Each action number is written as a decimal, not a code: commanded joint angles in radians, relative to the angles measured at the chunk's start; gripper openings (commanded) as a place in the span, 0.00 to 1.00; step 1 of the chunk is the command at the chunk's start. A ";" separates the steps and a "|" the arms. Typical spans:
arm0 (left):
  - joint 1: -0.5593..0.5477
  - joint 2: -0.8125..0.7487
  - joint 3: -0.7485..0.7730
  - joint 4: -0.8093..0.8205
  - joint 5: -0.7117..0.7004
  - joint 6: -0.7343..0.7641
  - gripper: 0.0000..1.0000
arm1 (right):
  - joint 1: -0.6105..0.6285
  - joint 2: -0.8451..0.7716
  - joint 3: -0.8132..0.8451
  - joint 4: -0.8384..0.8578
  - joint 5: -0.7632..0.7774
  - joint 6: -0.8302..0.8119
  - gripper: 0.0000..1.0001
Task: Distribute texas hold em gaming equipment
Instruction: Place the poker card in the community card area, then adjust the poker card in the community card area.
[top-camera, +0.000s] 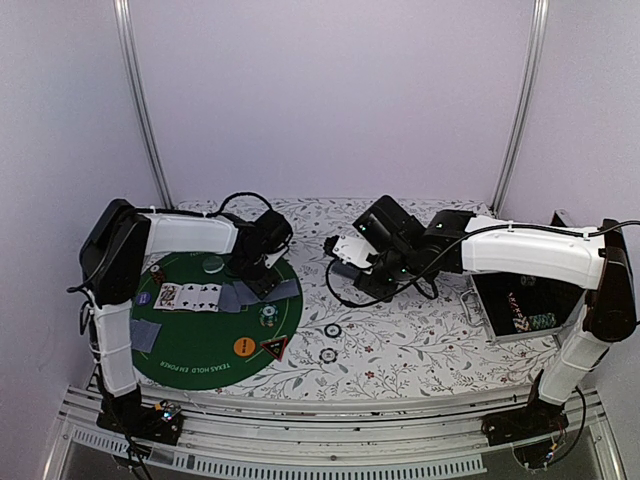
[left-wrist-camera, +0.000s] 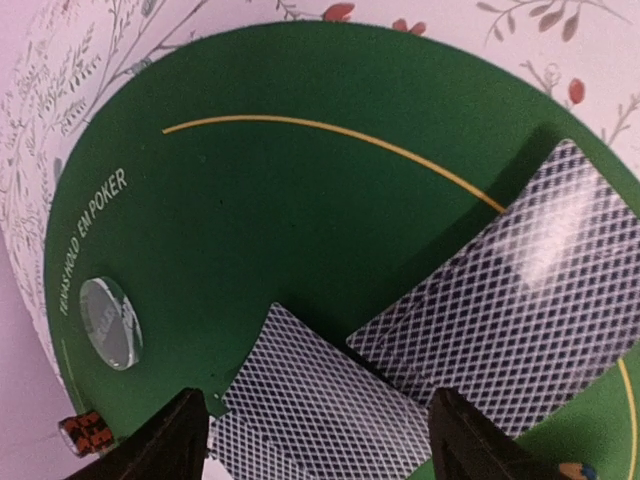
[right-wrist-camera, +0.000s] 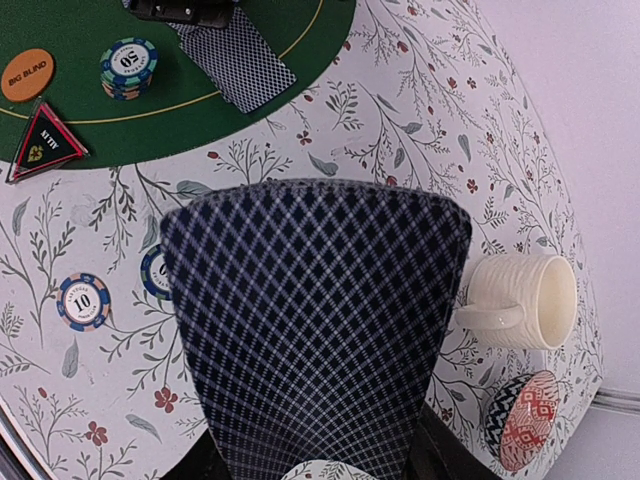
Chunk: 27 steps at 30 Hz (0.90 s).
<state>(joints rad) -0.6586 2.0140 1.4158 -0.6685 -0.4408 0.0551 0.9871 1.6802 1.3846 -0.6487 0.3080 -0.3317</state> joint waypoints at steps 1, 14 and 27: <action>0.020 0.008 -0.005 0.076 0.051 -0.120 0.79 | -0.001 -0.027 0.001 -0.001 0.000 0.018 0.48; 0.020 -0.022 -0.081 0.043 0.043 -0.132 0.79 | -0.002 -0.028 -0.007 0.006 0.005 0.015 0.48; 0.019 -0.111 -0.140 0.040 0.062 -0.137 0.79 | -0.002 -0.033 -0.010 0.001 0.005 0.017 0.48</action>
<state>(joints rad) -0.6422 1.9491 1.2892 -0.6235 -0.3977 -0.0727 0.9871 1.6802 1.3842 -0.6502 0.3080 -0.3286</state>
